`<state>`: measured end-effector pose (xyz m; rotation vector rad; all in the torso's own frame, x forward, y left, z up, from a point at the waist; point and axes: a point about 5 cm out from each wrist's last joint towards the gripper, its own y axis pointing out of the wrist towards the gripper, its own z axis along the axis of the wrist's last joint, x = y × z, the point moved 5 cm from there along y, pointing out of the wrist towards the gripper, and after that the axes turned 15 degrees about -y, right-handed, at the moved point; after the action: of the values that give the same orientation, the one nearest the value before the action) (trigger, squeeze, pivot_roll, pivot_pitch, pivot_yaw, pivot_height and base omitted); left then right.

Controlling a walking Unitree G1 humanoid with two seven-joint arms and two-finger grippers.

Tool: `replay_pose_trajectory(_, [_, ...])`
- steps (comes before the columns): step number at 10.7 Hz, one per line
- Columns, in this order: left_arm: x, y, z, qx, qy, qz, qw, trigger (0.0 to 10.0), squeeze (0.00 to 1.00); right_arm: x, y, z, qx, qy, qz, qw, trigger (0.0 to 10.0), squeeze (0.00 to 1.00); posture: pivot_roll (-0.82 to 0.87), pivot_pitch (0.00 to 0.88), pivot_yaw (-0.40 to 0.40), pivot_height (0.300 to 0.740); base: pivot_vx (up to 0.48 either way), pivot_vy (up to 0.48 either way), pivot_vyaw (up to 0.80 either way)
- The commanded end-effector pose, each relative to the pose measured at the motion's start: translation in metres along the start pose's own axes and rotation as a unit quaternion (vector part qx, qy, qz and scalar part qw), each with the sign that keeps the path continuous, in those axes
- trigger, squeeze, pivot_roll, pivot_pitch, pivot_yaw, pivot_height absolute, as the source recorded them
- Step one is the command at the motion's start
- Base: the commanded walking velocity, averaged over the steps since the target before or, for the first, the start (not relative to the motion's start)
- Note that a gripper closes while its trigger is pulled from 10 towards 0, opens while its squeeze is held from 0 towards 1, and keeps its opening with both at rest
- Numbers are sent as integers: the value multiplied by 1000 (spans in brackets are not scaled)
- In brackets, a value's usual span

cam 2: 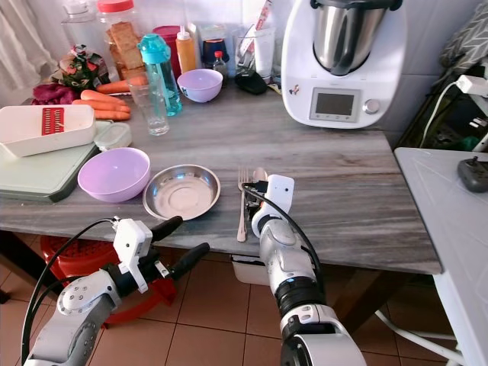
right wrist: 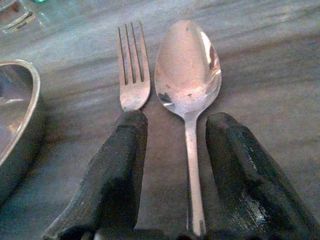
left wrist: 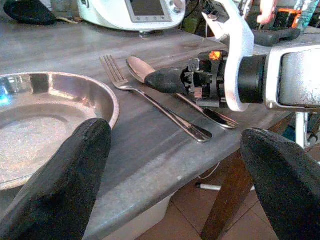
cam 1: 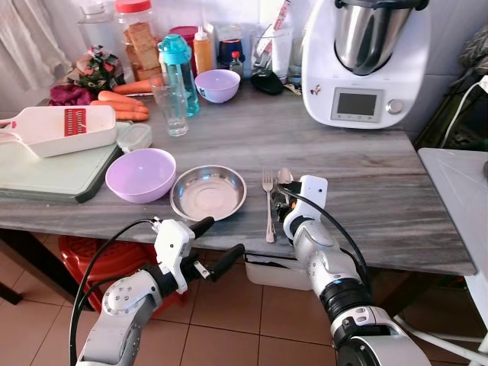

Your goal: Setting the table

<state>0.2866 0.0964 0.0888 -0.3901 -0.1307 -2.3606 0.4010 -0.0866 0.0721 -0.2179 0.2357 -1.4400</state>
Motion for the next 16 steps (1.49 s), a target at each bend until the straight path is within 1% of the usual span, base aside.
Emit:
replay_pose_trajectory(1, [1, 0, 4, 3, 3, -3, 1000, 10000, 0, 8, 0, 12, 19, 3, -14, 1000, 10000, 1000, 20, 27, 24, 740, 0, 0, 0])
replay_pose_trajectory(2, [-2, 0, 6, 12, 7, 9, 1000, 10000, 0, 9, -3, 31, 56, -1, -18, 998, 10000, 1000, 20, 24, 22, 740, 0, 0, 0])
replay_pose_trajectory(3, [-5, 1, 9, 22, 12, 23, 999, 10000, 0, 10, -7, 44, 86, 2, -19, 996, 10000, 1000, 21, 23, 21, 740, 0, 0, 0])
replay_pose_trajectory(4, [-7, 1, 11, 26, 16, 31, 999, 10000, 0, 12, -9, 49, 98, 0, -22, 995, 10000, 1000, 21, 23, 21, 740, 0, 0, 0])
replay_pose_trajectory(14, [-7, 1, 11, 26, 16, 31, 999, 10000, 0, 12, -9, 49, 98, 0, -22, 995, 10000, 1000, 21, 23, 21, 740, 0, 0, 0])
replay_pose_trajectory(15, [-10, 3, 14, 35, 20, 44, 998, 10000, 0, 13, -14, 52, 109, -2, -24, 994, 10000, 1000, 19, 21, 21, 740, 0, 0, 0])
replay_pose_trajectory(16, [-57, 10, 33, 78, 36, 253, 964, 10000, 0, 51, -80, 41, 192, -90, -74, 974, 10000, 0, -2, 6, 27, 740, 0, 0, 0])
